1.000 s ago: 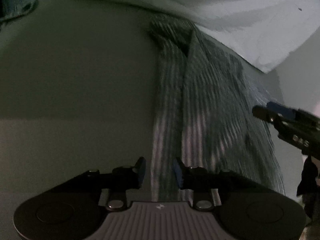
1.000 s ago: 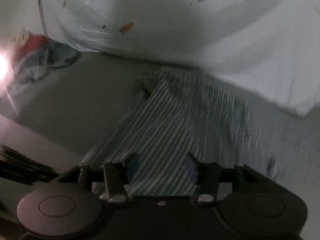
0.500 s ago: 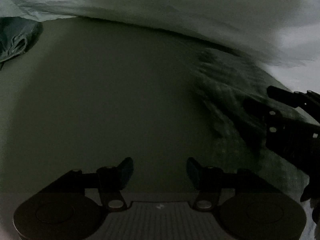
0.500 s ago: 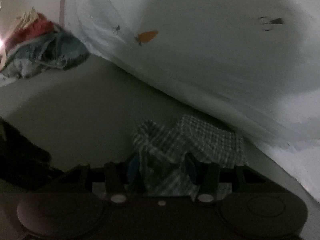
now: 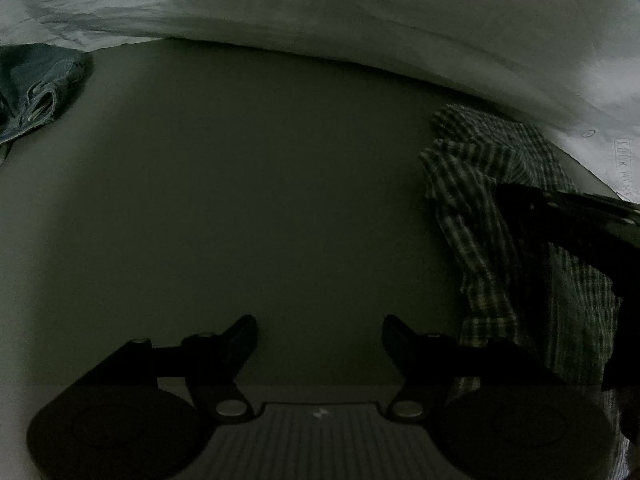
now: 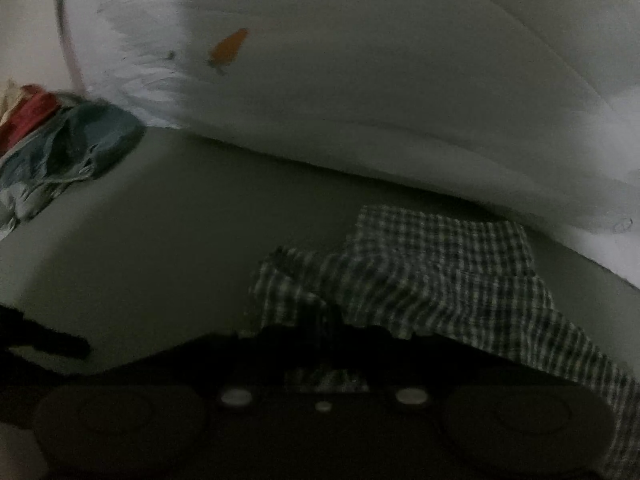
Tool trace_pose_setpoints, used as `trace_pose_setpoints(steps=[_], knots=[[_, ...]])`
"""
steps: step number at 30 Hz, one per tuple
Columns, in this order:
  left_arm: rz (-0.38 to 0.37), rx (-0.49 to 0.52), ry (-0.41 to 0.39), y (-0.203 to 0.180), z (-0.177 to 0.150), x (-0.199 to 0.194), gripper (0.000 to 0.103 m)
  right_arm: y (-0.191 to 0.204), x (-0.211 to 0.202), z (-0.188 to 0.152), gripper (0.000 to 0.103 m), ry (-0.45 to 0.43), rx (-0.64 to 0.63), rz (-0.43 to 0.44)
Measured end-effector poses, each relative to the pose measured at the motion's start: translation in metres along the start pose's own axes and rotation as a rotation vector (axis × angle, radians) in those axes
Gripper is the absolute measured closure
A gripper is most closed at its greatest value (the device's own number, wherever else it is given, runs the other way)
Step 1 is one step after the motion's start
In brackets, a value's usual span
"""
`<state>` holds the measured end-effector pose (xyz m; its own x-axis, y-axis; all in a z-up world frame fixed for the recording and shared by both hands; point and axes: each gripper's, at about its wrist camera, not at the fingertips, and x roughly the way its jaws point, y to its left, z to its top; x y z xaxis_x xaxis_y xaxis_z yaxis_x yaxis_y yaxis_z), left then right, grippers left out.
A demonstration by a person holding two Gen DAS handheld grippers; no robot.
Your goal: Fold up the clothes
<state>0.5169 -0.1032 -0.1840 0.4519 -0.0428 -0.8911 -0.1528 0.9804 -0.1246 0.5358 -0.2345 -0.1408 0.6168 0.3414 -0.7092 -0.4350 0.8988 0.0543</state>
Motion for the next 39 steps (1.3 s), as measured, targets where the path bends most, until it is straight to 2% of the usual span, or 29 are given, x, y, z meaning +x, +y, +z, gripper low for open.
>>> trace_pose_setpoints(steps=[7,10,12,14,17,20,22,23,26,29,31,33,35,39], knots=[[-0.004,0.012,-0.001,-0.001,0.001,0.001,0.021,0.001,0.022,0.002,0.100,0.029,0.008,-0.046],[0.006,0.029,0.000,-0.004,0.001,0.002,0.016,0.003,0.032,0.003,0.097,0.040,-0.017,-0.071],[0.014,0.037,0.007,-0.005,0.001,0.002,0.016,0.006,0.027,0.005,0.086,0.005,-0.048,-0.089],[0.025,0.040,0.020,-0.006,0.002,0.001,0.016,0.004,0.011,0.009,0.065,-0.044,-0.043,-0.080],[0.036,0.022,0.035,-0.007,0.006,0.002,0.016,-0.004,-0.027,0.011,0.057,-0.109,-0.017,-0.080],[0.033,-0.001,0.048,-0.008,0.009,0.000,0.016,-0.008,-0.069,-0.001,0.050,-0.130,-0.016,-0.120],[0.036,-0.008,0.044,-0.013,0.010,-0.004,0.016,-0.005,-0.093,-0.019,0.045,-0.107,-0.018,-0.151],[0.043,-0.004,0.038,-0.017,0.010,-0.008,0.016,-0.003,-0.101,-0.030,0.040,-0.082,-0.023,-0.162],[0.036,0.023,0.000,-0.033,0.008,-0.021,0.016,0.006,-0.113,-0.070,0.034,0.008,-0.037,-0.219],[0.005,0.057,-0.041,-0.053,0.004,-0.034,0.016,0.003,-0.114,-0.106,0.031,0.097,0.060,-0.223],[-0.009,0.105,-0.075,-0.069,0.000,-0.044,0.016,-0.010,-0.122,-0.118,0.031,0.098,0.203,-0.184],[-0.029,0.149,-0.108,-0.087,-0.005,-0.051,0.016,-0.030,-0.143,-0.121,0.031,0.031,0.349,-0.171],[-0.076,0.153,-0.117,-0.102,-0.009,-0.056,0.016,-0.057,-0.170,-0.126,0.025,-0.063,0.467,-0.203],[-0.155,0.150,-0.070,-0.134,-0.017,-0.047,0.016,-0.119,-0.216,-0.152,0.020,-0.147,0.608,-0.387]])
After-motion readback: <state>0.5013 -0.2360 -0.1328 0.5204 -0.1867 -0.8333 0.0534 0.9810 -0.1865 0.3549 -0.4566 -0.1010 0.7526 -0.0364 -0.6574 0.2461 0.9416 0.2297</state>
